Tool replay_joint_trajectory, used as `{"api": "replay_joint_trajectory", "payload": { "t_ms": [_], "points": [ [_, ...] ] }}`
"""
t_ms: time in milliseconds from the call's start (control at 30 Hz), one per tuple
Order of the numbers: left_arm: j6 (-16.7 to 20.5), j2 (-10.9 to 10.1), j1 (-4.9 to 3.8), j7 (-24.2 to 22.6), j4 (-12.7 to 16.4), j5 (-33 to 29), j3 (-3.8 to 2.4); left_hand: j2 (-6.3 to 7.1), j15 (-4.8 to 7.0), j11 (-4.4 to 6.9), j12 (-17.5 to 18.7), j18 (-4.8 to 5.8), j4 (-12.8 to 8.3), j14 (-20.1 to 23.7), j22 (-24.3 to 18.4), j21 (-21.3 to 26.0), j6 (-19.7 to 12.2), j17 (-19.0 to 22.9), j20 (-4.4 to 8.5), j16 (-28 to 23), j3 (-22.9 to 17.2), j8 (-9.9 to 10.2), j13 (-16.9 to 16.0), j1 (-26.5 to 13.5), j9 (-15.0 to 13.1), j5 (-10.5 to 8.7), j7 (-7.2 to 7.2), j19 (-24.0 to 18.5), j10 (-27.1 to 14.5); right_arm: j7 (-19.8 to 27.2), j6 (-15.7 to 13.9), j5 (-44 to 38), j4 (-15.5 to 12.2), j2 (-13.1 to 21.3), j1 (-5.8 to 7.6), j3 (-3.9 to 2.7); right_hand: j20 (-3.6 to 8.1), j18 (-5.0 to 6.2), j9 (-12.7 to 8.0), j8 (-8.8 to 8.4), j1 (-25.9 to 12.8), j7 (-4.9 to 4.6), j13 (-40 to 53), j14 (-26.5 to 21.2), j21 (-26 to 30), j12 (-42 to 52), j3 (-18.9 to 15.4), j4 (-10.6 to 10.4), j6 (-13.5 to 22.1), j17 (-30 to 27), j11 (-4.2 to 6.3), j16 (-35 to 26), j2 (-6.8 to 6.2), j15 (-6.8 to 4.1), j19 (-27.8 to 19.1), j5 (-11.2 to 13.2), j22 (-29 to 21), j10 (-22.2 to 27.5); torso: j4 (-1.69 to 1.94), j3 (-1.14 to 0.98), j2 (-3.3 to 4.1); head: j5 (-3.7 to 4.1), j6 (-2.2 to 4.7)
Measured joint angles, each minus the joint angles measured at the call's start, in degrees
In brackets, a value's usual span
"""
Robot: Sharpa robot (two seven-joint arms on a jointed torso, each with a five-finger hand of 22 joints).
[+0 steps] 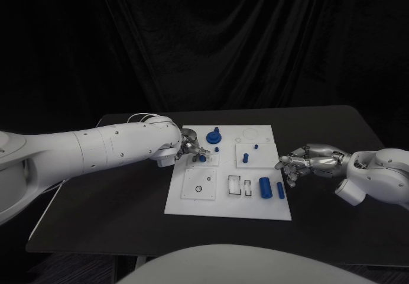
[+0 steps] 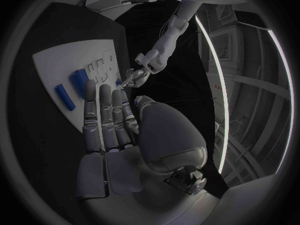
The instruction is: Assemble the parts on the task board
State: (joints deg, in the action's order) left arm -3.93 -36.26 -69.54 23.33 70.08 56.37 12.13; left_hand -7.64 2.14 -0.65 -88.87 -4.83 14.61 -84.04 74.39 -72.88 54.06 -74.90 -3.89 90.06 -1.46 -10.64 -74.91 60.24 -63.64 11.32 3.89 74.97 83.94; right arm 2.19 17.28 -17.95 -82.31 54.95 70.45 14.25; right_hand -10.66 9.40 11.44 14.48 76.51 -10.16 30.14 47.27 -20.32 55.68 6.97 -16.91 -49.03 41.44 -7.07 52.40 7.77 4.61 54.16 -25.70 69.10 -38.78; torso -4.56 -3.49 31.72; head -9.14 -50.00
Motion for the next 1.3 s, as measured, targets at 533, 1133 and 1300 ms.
{"api": "replay_joint_trajectory", "payload": {
  "t_ms": [533, 1133, 1300],
  "points": [
    [-0.2, 0.4, 0.01, -0.2, -1.3, 0.0, 0.00, -0.19, 0.00, 0.00, 0.0, 0.00, -0.4, 0.0, 0.0, 0.5, 0.0, 0.0, 0.00, 0.0, -0.4, 0.0, 0.0, 0.6, 0.1, 0.00, 0.00, 0.0, 0.0, -0.5, 0.4, 0.0, 0.1, -0.1, 0.00, 0.00, -0.20, 0.00, -0.1, 0.00, -0.1, 0.00, -0.2, 0.0, 0.0, 0.0, -0.2, 0.2, 0.0, -0.2, -0.21, 0.0, 0.08, 0.00, -0.2, 0.2, -0.1, 0.2, 0.01, 0.01, 0.02, 0.15, 0.00],
    [-0.3, 1.2, 0.01, -0.9, -1.6, 0.0, 0.00, -0.22, 0.00, 0.00, 0.0, 0.00, -0.8, 0.0, 0.0, 0.5, 0.4, 0.0, 0.00, 0.0, -0.8, 0.0, 0.0, 1.3, 0.0, 0.00, -0.01, 0.0, 0.0, -1.1, 0.9, 0.0, 0.2, -0.2, -0.11, 0.00, -0.20, 0.00, -0.1, 0.00, -0.4, 0.00, -0.4, -0.3, 0.4, 0.0, -0.3, 0.0, 0.4, -0.5, -0.20, 0.0, 0.38, 0.06, -0.2, 0.2, -0.2, 0.6, 0.07, 0.01, 0.03, 0.27, 0.00],
    [-0.4, 1.5, 0.01, -1.0, -1.7, 0.0, 0.00, -0.22, 0.00, 0.00, 0.0, 0.00, -0.8, 0.0, 0.0, 0.5, 0.4, 0.0, 0.00, 0.0, -0.8, 0.0, 0.0, 1.3, -0.1, 0.00, -0.01, 0.0, 0.0, -1.3, 1.1, 0.0, 0.2, -0.2, -0.12, 0.00, -0.20, 0.00, -0.1, 0.00, -0.4, 0.00, -0.5, -0.6, 0.6, 0.0, -0.3, 0.0, 0.4, -0.6, -0.20, 0.0, 0.38, 0.26, -0.2, 0.3, -0.4, 0.6, 0.05, 0.02, 0.05, 0.23, 0.00]
  ]
}}
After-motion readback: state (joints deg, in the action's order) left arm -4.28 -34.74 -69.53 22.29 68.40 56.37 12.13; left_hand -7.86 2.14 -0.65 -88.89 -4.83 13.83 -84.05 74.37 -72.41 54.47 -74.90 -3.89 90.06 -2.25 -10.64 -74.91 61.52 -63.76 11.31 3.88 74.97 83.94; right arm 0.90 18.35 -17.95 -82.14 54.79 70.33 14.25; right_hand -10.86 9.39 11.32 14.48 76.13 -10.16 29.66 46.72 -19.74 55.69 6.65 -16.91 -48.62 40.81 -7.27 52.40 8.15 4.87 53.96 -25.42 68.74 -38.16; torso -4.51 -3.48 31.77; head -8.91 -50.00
